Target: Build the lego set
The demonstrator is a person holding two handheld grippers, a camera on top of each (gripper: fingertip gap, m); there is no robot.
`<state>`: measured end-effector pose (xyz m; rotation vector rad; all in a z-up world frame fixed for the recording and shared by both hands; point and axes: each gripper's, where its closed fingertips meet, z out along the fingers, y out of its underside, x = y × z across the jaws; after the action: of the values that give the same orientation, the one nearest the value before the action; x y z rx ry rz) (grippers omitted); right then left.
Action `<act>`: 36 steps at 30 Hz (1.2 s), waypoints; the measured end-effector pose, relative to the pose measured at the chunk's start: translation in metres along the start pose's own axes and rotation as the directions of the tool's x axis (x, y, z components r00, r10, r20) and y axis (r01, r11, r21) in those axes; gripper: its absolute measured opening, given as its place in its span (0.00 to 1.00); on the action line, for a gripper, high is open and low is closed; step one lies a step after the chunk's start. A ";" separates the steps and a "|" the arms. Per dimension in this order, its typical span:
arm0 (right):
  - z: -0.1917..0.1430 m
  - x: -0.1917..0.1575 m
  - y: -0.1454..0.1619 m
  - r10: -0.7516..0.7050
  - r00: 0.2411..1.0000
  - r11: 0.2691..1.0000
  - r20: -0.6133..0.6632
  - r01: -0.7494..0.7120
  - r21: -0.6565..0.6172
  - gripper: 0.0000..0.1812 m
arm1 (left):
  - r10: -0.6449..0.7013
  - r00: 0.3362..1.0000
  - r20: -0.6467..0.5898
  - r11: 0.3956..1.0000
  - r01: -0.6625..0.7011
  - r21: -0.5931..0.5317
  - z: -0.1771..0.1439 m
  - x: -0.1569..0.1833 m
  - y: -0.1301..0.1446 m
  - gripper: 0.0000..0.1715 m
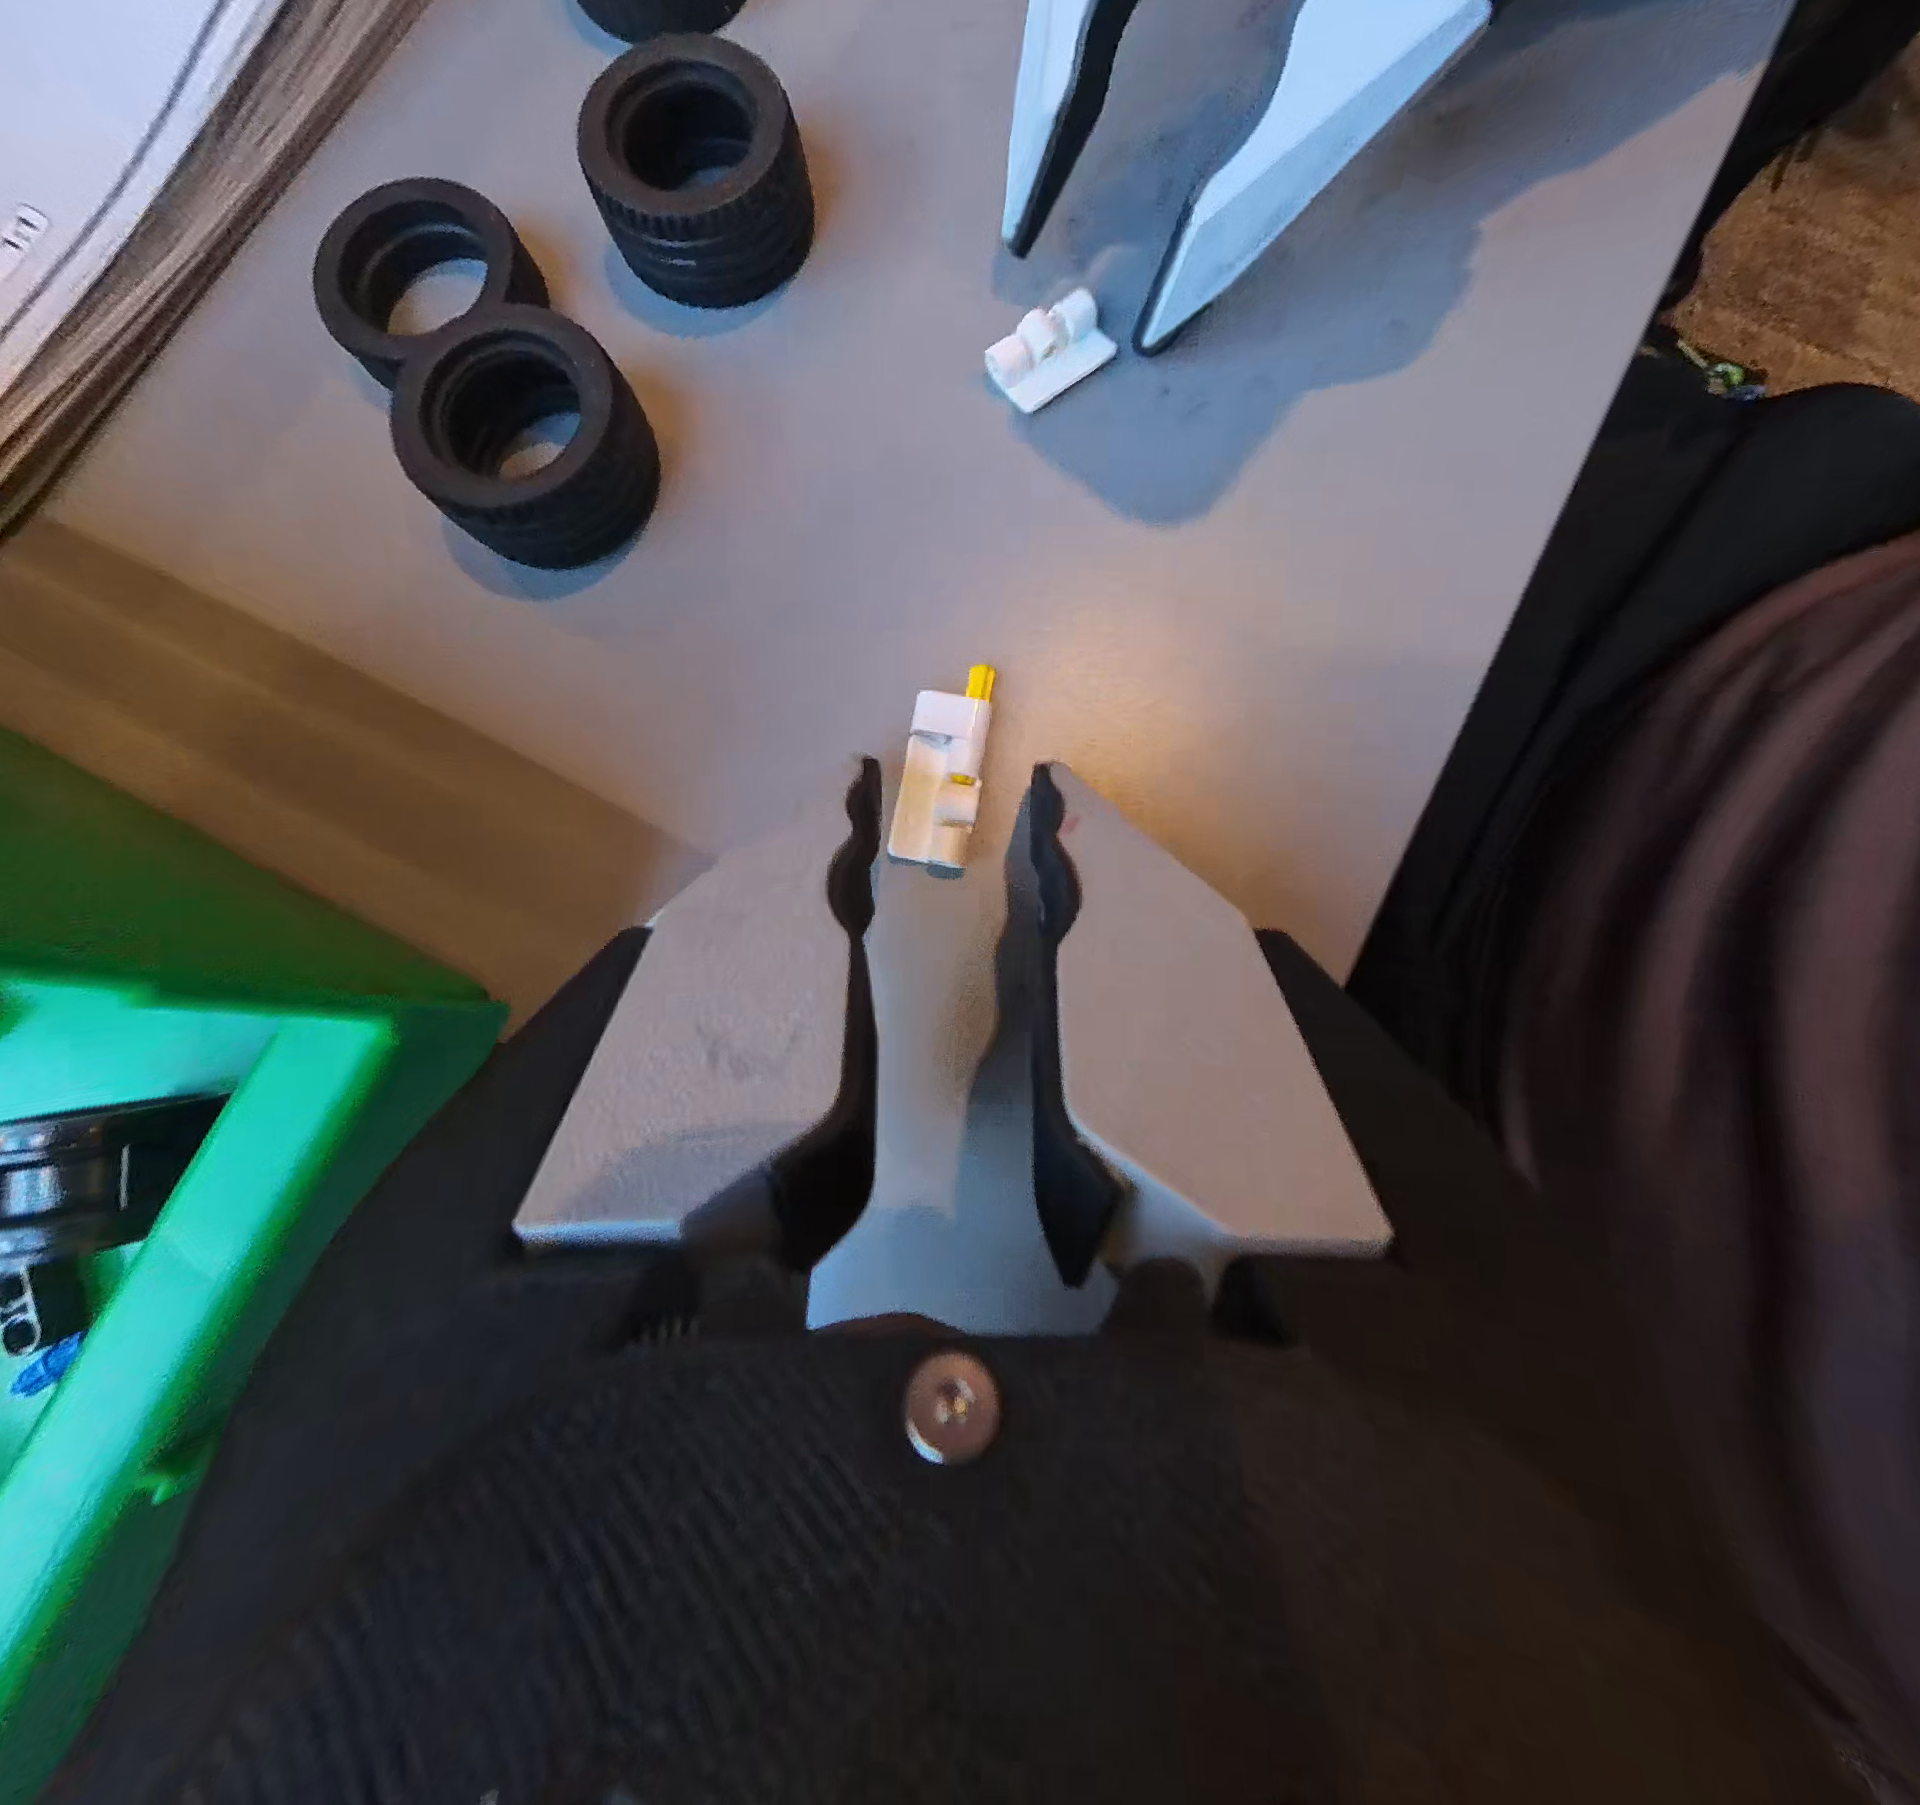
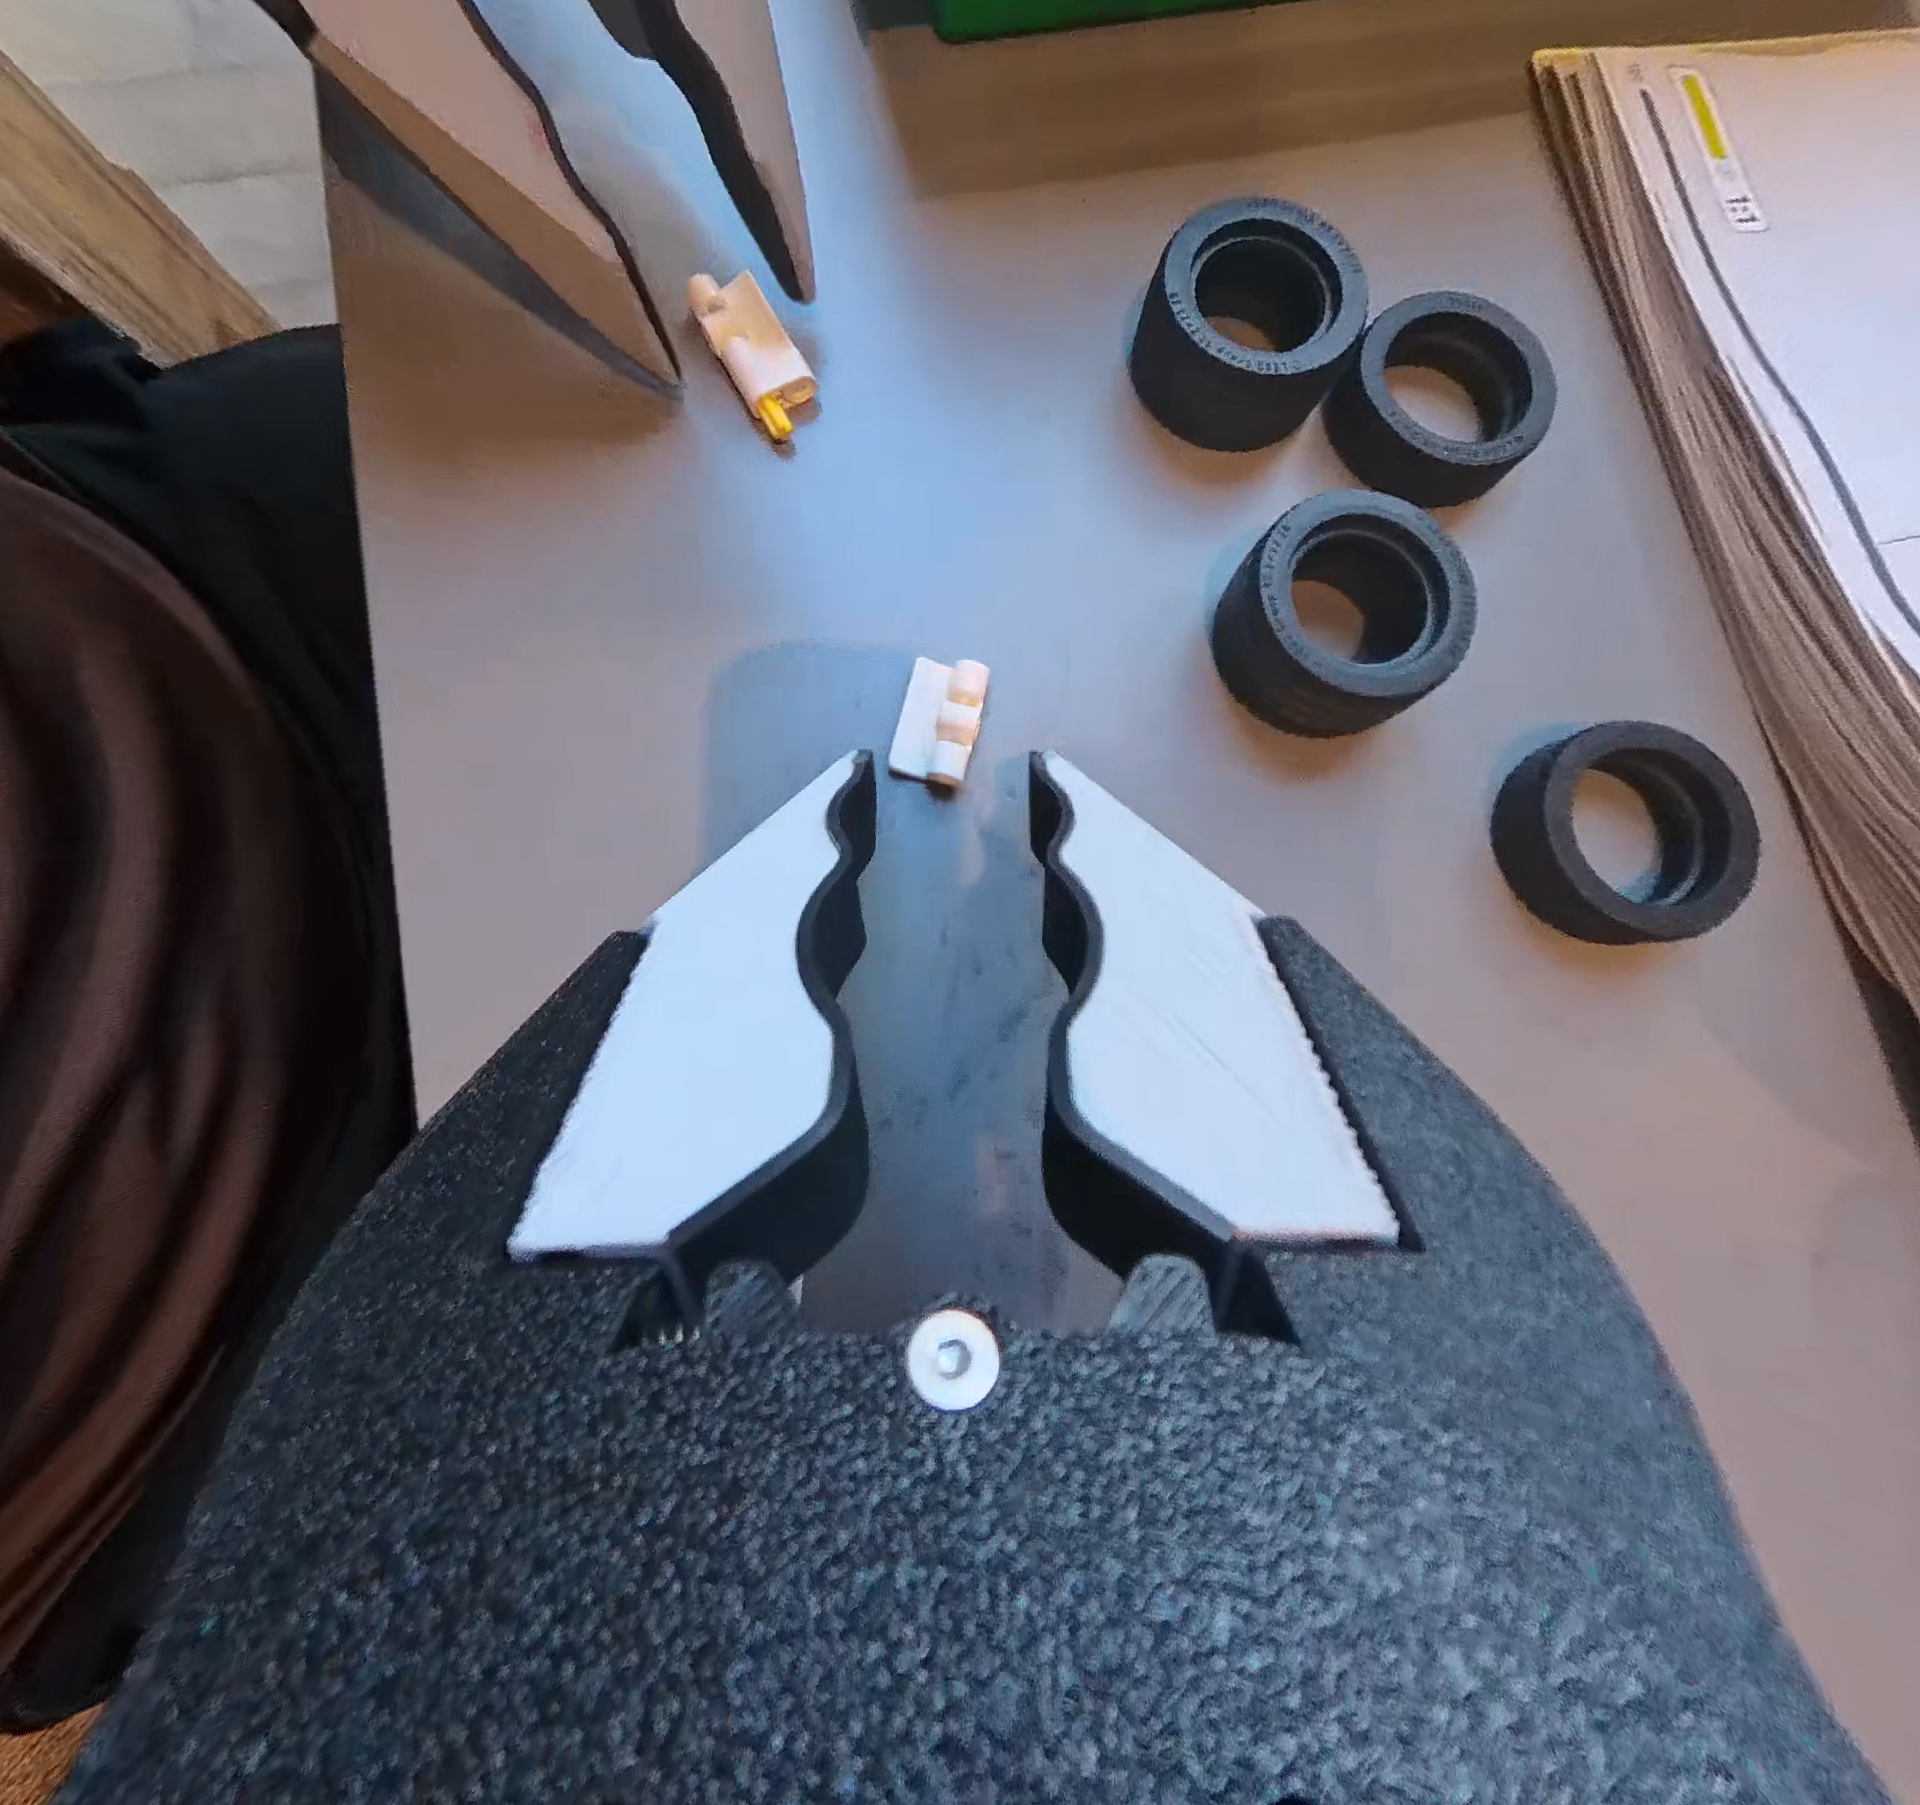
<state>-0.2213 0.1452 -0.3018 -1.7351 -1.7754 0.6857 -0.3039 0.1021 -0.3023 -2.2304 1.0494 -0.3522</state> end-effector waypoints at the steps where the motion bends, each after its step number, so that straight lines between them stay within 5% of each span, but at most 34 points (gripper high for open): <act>1: 0.002 -0.001 0.002 0.009 1.000 1.000 0.008 -0.008 -0.014 0.16 | 0.002 1.000 -0.005 1.000 -0.002 -0.010 0.002 0.001 0.002 0.16; 10: -0.001 -0.031 0.003 -0.026 0.993 0.998 0.111 0.031 -0.048 0.11 | -0.009 0.999 -0.036 0.999 0.010 0.038 0.004 0.006 -0.001 0.09; 18: -0.008 0.005 0.011 0.013 0.999 0.998 0.038 -0.010 -0.064 0.12 | 0.018 1.000 -0.023 0.997 -0.016 0.069 0.005 0.011 -0.003 0.08; 28: 0.003 -0.037 -0.007 -0.113 0.980 0.992 0.166 0.120 -0.028 0.07 | -0.005 1.000 -0.022 0.996 0.007 0.090 0.010 0.018 -0.008 0.08; 32: -0.011 -0.005 -0.008 -0.098 0.990 0.995 0.102 0.099 -0.002 0.11 | 0.004 0.999 -0.036 0.996 -0.001 0.093 0.011 0.019 -0.010 0.08; 36: -0.003 0.003 -0.010 -0.273 0.957 0.962 0.102 0.272 0.026 0.14 | 0.028 0.998 -0.055 0.995 -0.023 0.094 0.014 0.020 -0.014 0.08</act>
<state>-0.2261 0.1476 -0.2927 -1.4306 -2.0290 0.6762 -0.2757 0.0992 -0.3050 -2.1333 1.0679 -0.4459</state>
